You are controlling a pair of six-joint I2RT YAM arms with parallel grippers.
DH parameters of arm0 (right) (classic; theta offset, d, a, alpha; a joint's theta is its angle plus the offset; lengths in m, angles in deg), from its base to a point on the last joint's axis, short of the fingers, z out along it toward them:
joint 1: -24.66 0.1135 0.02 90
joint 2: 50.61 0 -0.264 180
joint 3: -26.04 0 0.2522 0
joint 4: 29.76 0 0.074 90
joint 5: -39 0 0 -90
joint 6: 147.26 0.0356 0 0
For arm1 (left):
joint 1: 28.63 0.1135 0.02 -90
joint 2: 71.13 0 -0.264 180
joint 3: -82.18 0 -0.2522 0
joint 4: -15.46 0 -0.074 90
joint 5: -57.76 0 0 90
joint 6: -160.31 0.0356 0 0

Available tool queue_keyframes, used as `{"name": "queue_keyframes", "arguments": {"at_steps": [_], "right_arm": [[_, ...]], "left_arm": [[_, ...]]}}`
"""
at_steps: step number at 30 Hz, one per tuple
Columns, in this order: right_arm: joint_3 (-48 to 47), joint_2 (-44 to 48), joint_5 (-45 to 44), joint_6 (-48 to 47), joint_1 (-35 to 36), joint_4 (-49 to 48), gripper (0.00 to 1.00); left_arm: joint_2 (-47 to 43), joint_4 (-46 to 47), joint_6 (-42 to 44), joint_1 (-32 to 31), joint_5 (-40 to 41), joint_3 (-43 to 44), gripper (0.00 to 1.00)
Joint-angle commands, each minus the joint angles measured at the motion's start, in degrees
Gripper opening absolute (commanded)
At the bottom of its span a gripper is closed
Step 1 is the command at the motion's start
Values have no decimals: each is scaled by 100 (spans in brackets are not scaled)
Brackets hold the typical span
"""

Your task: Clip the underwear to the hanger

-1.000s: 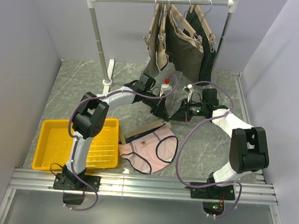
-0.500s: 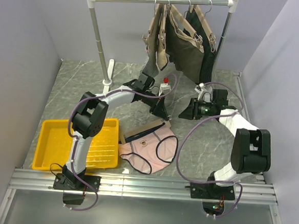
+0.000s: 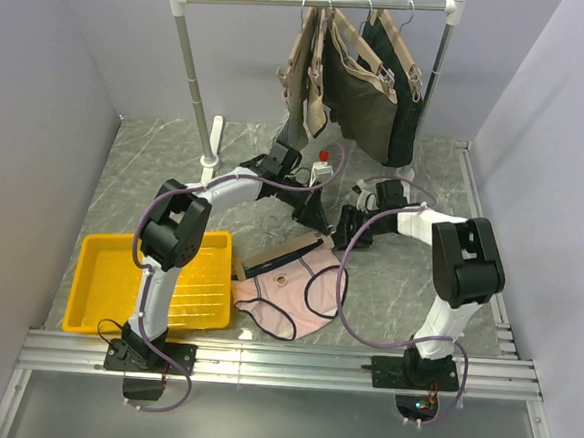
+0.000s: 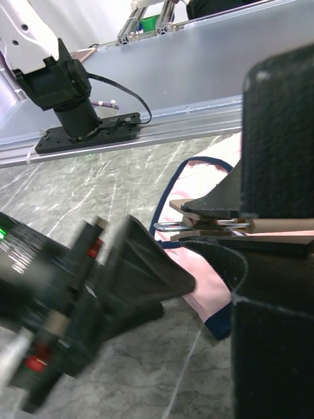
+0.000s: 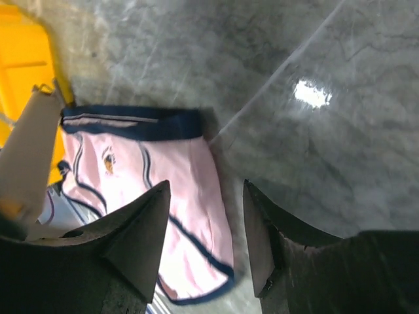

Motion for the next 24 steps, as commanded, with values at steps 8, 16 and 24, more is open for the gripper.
{"name": "queue_keyframes", "arguments": {"at_steps": [8,16,24], "right_arm": [[-649,-867,-93,78,299,-233,56],[-870,-1132,4,-62,439,22,54],[-949,-1115,232,-317,510,400,27]], "left_arm": [[-258,263,27,19,-325,109,0],[-266,325,0,19,-325,56,0],[-275,351,-44,45,-325,30,0]]}}
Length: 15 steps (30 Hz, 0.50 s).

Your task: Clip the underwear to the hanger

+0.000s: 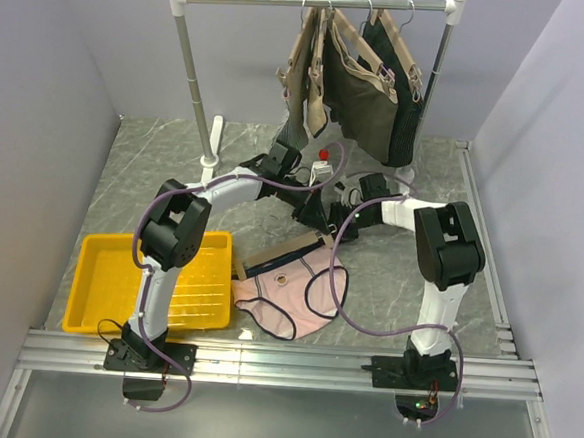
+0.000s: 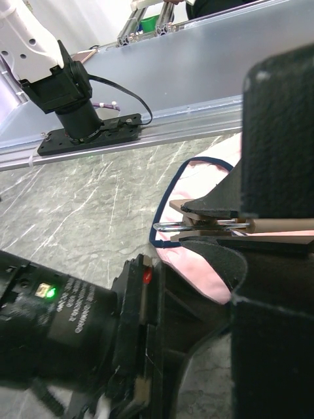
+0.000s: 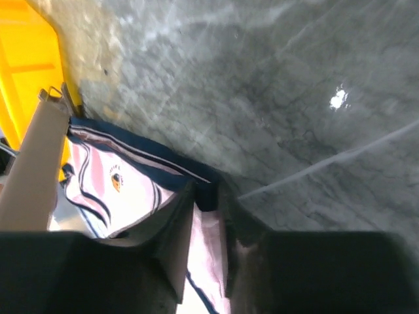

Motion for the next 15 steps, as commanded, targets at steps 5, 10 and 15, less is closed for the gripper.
{"name": "queue_keyframes", "arguments": {"at_steps": [5,10,15], "right_arm": [[186,294,126,-410,40,222,2],[616,838,382,-226,-57,-262,0],[1056,1323,575,-41,-179,-1000,0]], "left_arm": [[-284,315,-125,60,-247,-14,0],[-301,446,-300,157,-220,-49,0],[-301,640,-538,254,-159,-137,0]]}}
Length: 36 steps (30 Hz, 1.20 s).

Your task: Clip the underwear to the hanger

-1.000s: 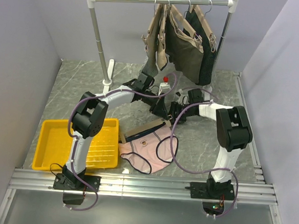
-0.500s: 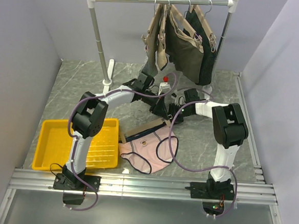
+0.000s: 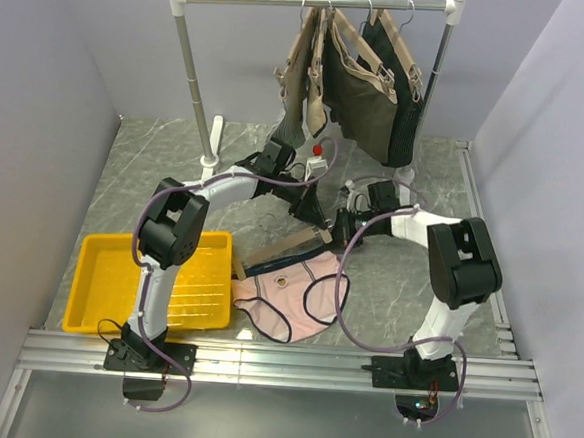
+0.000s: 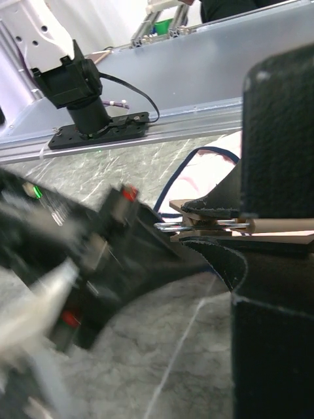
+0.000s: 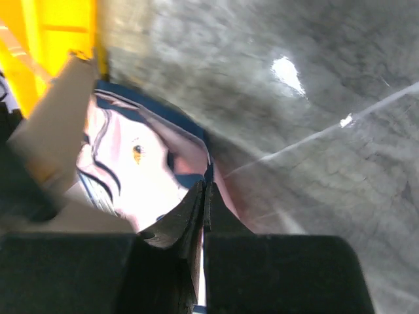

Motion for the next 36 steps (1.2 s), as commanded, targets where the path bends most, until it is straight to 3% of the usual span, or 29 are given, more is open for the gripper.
{"name": "queue_keyframes", "arguments": {"at_steps": [1,21,36], "right_arm": [[282,586,271,143,-127,-756,0],[1224,1492,719,11,-523,-1232,0],[1005,1765,640,-490,-514,-1047,0]], "left_arm": [[-308,316,-178,92,-163,-41,0],[-282,334,-230,180,-49,-102,0],[-229,-70,77,163,-75,-6,0]]}}
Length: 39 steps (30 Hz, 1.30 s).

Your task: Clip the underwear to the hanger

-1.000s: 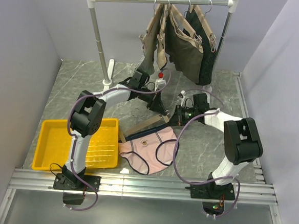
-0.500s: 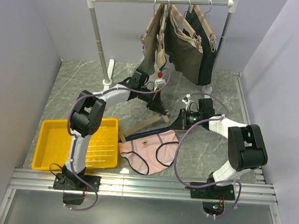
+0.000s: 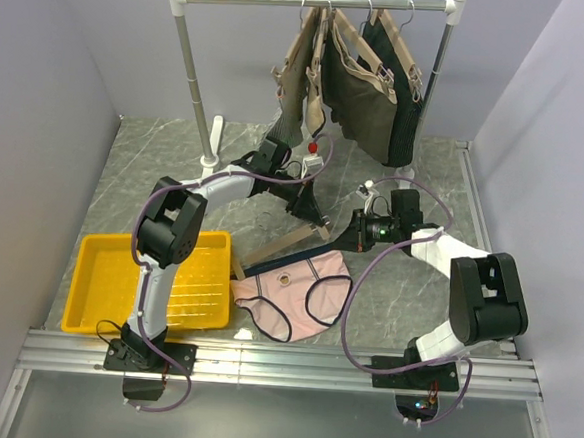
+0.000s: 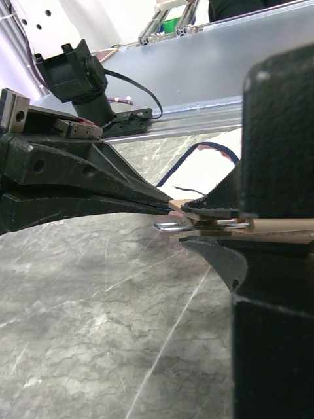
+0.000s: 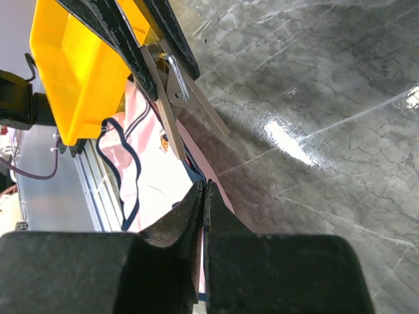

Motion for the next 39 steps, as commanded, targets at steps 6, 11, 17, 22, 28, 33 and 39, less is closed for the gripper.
{"name": "queue_keyframes", "arguments": {"at_steps": [6,11,17,22,28,33,39], "right_arm": [[-358,146,-48,-265,-66,48,0],[-437,119,-39,-292,-101,66,0],[-507,137,-57,-283,-128,84,0],[-560,146,-31,-274,-145,92,0],[-613,216,22,-204,-180,84,0],[-604,295,40,-204,-242,145,0],[-552,374,40,-265,-286,207,0]], "left_arm": [[-201,-271,274,-6,-106,86,0],[-218,-473,511,-58,-44,95,0],[-209,-588,617,-138,0,104,0],[-201,-676,775,-261,52,174,0],[-139,-702,731,-340,53,227,0],[-148,-606,705,-454,61,218,0],[-104,-640,661,-533,175,332,27]]}}
